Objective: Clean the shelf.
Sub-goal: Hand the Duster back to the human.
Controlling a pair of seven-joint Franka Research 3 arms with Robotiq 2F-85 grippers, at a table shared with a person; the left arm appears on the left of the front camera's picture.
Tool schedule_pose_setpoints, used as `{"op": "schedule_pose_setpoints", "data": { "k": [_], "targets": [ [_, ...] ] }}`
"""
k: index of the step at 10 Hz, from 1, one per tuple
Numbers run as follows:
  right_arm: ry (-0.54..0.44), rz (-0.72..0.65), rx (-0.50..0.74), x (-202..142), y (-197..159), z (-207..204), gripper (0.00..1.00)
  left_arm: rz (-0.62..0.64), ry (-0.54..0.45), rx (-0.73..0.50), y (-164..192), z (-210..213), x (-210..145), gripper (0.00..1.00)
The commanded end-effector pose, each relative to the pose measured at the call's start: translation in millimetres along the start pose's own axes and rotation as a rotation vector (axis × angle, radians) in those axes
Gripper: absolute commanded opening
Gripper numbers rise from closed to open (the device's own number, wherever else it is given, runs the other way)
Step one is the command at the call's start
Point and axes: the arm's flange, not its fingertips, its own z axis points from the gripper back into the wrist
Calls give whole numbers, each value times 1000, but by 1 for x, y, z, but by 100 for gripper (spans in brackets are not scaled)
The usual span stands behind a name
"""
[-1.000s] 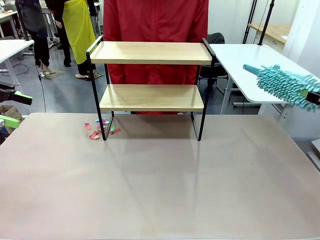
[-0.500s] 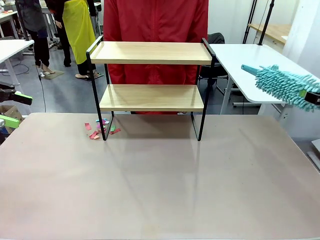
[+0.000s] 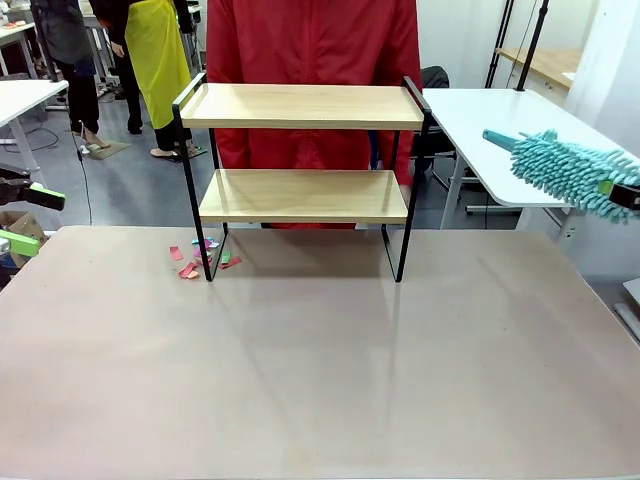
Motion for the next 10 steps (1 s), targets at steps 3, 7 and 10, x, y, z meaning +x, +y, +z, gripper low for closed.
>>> {"op": "schedule_pose_setpoints", "data": {
  "k": [3,7,10],
  "targets": [
    [-1,0,0,0,0,0,16,-10,-29,9,1,-1,2,100],
    [-1,0,0,0,0,0,16,-10,-29,9,1,-1,2,100],
    [-1,0,0,0,0,0,16,-10,-29,9,1,-1,2,100]
  ]
}}
